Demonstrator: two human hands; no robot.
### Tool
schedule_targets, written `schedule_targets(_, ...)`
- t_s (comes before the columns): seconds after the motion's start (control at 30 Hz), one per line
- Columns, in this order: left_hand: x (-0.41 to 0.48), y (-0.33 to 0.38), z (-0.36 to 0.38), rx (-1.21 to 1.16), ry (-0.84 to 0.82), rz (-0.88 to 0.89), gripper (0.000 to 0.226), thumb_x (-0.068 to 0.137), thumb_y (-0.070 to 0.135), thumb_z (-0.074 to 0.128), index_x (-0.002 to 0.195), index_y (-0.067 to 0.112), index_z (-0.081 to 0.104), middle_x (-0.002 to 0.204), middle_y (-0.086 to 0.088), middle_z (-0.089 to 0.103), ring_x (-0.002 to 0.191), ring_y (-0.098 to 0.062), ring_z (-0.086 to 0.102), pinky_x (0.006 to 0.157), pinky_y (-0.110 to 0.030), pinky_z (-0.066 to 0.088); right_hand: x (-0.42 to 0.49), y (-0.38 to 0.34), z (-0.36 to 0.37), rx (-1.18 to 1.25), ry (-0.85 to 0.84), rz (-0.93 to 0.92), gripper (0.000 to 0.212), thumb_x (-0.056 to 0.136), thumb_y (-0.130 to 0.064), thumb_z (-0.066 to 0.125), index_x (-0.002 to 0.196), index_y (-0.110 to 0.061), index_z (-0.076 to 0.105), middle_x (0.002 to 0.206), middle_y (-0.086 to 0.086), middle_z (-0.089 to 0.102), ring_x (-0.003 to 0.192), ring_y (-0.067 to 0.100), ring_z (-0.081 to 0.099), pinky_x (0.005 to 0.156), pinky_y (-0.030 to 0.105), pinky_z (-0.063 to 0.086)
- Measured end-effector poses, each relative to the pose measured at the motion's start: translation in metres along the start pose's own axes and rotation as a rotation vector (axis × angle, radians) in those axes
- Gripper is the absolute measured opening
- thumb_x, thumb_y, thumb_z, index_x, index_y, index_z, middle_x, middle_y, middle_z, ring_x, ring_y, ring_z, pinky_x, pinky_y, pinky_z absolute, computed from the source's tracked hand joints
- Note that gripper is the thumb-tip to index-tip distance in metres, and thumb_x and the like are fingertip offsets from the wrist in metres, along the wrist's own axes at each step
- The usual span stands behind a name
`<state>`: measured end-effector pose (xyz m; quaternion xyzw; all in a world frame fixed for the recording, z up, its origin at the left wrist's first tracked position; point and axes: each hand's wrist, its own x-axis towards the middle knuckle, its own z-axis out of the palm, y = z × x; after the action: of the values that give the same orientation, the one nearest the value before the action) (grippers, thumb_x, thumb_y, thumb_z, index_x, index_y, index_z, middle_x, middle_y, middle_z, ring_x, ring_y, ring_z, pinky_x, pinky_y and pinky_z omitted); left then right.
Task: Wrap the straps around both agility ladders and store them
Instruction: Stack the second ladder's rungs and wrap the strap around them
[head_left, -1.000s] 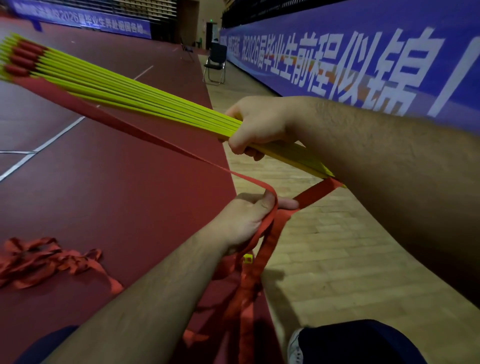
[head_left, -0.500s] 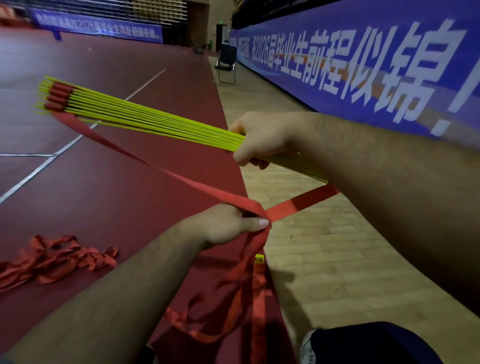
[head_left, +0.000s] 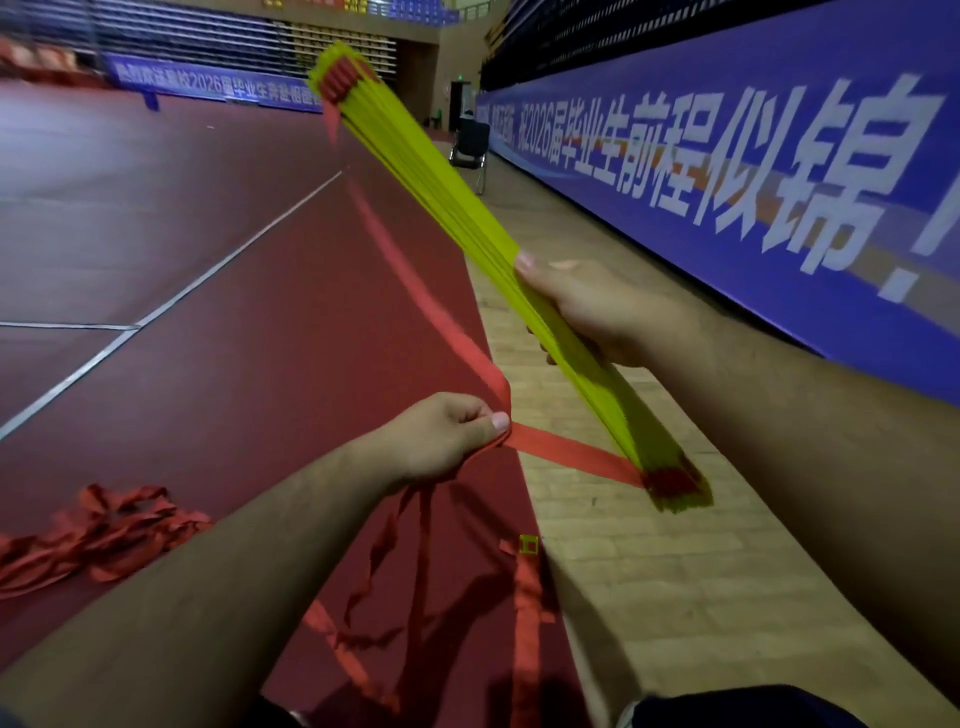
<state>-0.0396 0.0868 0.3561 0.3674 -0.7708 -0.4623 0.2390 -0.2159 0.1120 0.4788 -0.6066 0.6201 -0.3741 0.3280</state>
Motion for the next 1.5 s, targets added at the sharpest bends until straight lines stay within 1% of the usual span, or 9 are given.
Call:
schedule_targets(0.13,0.001,-0.003,-0.011,0.003,-0.055,-0.001,0.031,0.096,0.037,0.064,0.075,0.013,0.062,0.065,-0.01,0.056,0.06,-0.019,0.049,0.061,-0.031,0.039,-0.001,0.013,-0.008,0.102,0.099,-0.028,0.039,0.101,-0.052,0.047,0.083,-0.022,0.064,0.059,-0.005,0.067,0.051,0.012,0.063,0.063,0.035,0.053)
schedule_targets(0.3,-0.005,-0.012,-0.017,-0.11,-0.179,-0.085,0.056,0.089,0.041,0.062,0.097,-0.014,0.06,0.097,-0.038,0.065,0.084,-0.031,0.058,0.09,-0.059,0.049,-0.005,0.021,-0.017,0.185,0.16,-0.017,0.037,0.101,-0.053,0.047,0.087,-0.022,0.063,0.065,0.001,0.064,0.056,0.017,0.059,0.063,0.037,0.051)
schedule_targets(0.47,-0.003,-0.02,-0.01,-0.312,-0.221,-0.048,0.029,0.106,0.015,0.042,0.094,0.002,0.064,0.089,-0.012,0.072,0.089,-0.028,0.064,0.085,-0.036,0.054,-0.01,0.023,-0.023,0.218,0.14,-0.003,0.036,0.102,-0.051,0.046,0.092,-0.02,0.061,0.069,0.005,0.062,0.056,0.019,0.057,0.056,0.033,0.051)
schedule_targets(0.63,-0.002,-0.024,-0.01,-0.482,-0.313,0.011,0.015,0.092,0.009,0.057,0.104,0.0,0.057,0.08,-0.01,0.065,0.075,-0.021,0.065,0.071,-0.028,0.054,-0.012,0.026,-0.032,0.178,0.145,-0.018,0.037,0.101,-0.053,0.047,0.092,-0.021,0.063,0.071,0.005,0.062,0.055,0.017,0.059,0.054,0.031,0.052)
schedule_targets(0.8,0.001,-0.031,-0.019,-0.206,-0.449,-0.012,0.023,0.093,0.019,0.058,0.11,0.01,0.07,0.087,-0.019,0.054,0.078,-0.027,0.049,0.069,-0.032,0.044,-0.015,0.031,-0.043,0.075,0.137,-0.006,0.039,0.097,-0.059,0.051,0.09,-0.022,0.064,0.081,0.014,0.06,0.068,0.027,0.057,0.064,0.041,0.05)
schedule_targets(1.0,-0.002,-0.038,-0.024,0.001,-0.439,-0.084,0.018,0.089,0.022,0.061,0.098,0.012,0.074,0.088,-0.012,0.066,0.08,-0.02,0.057,0.078,-0.033,0.048,-0.015,0.039,-0.05,0.015,0.153,-0.024,0.042,0.094,-0.063,0.054,0.069,-0.032,0.069,0.069,0.002,0.066,0.064,0.021,0.062,0.068,0.04,0.05)
schedule_targets(1.13,0.0,-0.031,-0.029,0.209,-0.43,-0.093,0.021,0.095,0.009,0.063,0.08,0.018,0.073,0.071,0.005,0.066,0.065,-0.007,0.055,0.067,-0.023,0.045,-0.014,0.047,-0.048,0.006,0.126,-0.031,0.037,0.094,-0.059,0.056,0.084,-0.025,0.068,0.058,-0.007,0.064,0.057,0.014,0.061,0.066,0.035,0.05)
schedule_targets(1.37,0.0,-0.029,-0.039,-0.025,-0.259,-0.064,0.026,0.094,-0.006,0.05,0.078,0.005,0.067,0.069,-0.001,0.066,0.063,-0.01,0.059,0.06,-0.02,0.044,-0.021,0.048,-0.044,0.119,0.109,-0.104,0.032,0.092,-0.046,0.06,0.098,-0.015,0.062,0.079,0.008,0.065,0.071,0.028,0.063,0.069,0.046,0.056)
schedule_targets(1.5,0.004,-0.029,-0.043,-0.31,0.007,-0.165,0.008,0.067,0.017,0.055,0.07,0.012,0.061,0.058,-0.005,0.046,0.058,-0.021,0.045,0.067,-0.034,0.043,-0.025,0.053,-0.033,0.271,0.085,-0.133,0.025,0.088,-0.035,0.064,0.1,-0.014,0.061,0.075,0.004,0.068,0.068,0.026,0.064,0.059,0.039,0.059)
